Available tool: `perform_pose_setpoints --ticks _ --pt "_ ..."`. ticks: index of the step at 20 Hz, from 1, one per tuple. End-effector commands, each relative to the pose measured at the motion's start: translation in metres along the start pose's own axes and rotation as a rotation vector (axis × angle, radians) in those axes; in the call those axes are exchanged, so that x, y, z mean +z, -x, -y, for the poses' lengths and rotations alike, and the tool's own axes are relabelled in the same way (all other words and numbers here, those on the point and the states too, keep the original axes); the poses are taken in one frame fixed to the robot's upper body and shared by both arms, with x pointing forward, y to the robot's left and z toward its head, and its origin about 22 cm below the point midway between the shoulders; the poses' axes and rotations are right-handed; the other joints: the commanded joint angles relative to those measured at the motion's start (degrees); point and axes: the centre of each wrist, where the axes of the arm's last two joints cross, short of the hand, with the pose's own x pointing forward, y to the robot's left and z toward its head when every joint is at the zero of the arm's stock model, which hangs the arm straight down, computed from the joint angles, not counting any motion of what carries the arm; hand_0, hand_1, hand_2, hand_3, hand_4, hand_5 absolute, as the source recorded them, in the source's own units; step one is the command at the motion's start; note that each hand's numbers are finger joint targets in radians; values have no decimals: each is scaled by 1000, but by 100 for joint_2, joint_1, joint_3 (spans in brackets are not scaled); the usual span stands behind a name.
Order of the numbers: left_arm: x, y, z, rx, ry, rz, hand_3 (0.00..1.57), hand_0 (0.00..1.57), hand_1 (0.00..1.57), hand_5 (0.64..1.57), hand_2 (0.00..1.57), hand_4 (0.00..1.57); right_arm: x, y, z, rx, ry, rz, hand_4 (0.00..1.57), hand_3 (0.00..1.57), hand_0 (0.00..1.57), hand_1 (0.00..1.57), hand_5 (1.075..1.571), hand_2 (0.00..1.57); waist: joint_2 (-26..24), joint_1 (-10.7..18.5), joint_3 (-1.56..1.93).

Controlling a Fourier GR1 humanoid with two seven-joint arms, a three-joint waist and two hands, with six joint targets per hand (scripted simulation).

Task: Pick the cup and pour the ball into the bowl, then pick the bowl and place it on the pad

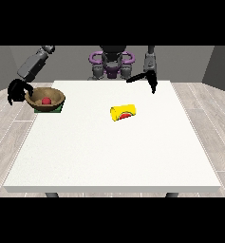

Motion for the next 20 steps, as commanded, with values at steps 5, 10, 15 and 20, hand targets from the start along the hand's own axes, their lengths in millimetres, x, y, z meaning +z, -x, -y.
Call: perform_pose_setpoints --ticks 5,10,15,20 --pt "4 -2 -3 23 21 -26 0 0 0 1567 0 0 4 27 -10 53 -27 -70 731 1023 1571 1571 1569 1571 -169 44 -1" --pt "-2 -2 -20 3 12 5 0 0 0 1565 0 0 9 12 7 184 -14 -57 675 1207 1571 1571 1558 1571 54 58 1" --pt "-5 -16 -20 12 -21 34 0 0 0 1565 0 0 15 -30 39 242 136 -82 0 739 751 751 1514 473 218 14 0" --pt "3 -32 -33 6 -13 52 0 0 0 1565 0 0 15 -24 37 254 146 -28 0 238 0 0 1487 405 387 13 6"
